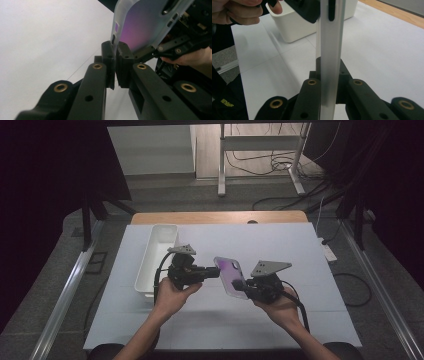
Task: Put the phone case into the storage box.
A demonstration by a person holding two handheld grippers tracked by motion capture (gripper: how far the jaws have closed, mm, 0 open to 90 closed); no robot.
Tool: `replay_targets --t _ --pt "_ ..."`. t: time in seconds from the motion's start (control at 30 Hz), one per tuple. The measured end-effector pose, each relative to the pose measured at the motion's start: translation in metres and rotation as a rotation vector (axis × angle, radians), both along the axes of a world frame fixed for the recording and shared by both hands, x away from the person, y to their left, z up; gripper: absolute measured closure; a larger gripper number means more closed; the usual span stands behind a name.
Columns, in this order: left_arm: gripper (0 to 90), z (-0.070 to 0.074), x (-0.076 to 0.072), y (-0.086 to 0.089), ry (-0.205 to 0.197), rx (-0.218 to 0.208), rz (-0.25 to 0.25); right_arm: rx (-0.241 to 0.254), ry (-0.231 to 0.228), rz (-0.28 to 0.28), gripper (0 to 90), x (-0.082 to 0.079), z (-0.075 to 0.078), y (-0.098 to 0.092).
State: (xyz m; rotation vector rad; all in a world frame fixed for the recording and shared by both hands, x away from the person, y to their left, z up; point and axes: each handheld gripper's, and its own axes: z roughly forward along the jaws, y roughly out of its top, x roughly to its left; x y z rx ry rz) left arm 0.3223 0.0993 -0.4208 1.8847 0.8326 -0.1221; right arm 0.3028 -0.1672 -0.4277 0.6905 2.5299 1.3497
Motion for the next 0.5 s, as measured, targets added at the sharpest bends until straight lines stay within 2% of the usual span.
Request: replay_targets --t 0.1,0.23,0.5 --pt "87.7 0.001 -0.002 -0.002 -0.014 0.012 0.011 -0.012 0.0 0.007 82.9 -0.001 -0.002 0.002" --pt "87.9 0.004 -0.006 -0.006 -0.041 0.028 0.029 -0.004 0.011 0.014 79.0 0.0 -0.002 0.002" --pt "87.9 0.004 -0.01 -0.017 -0.068 0.079 0.031 0.003 0.023 0.018 68.3 0.0 -0.003 0.004"
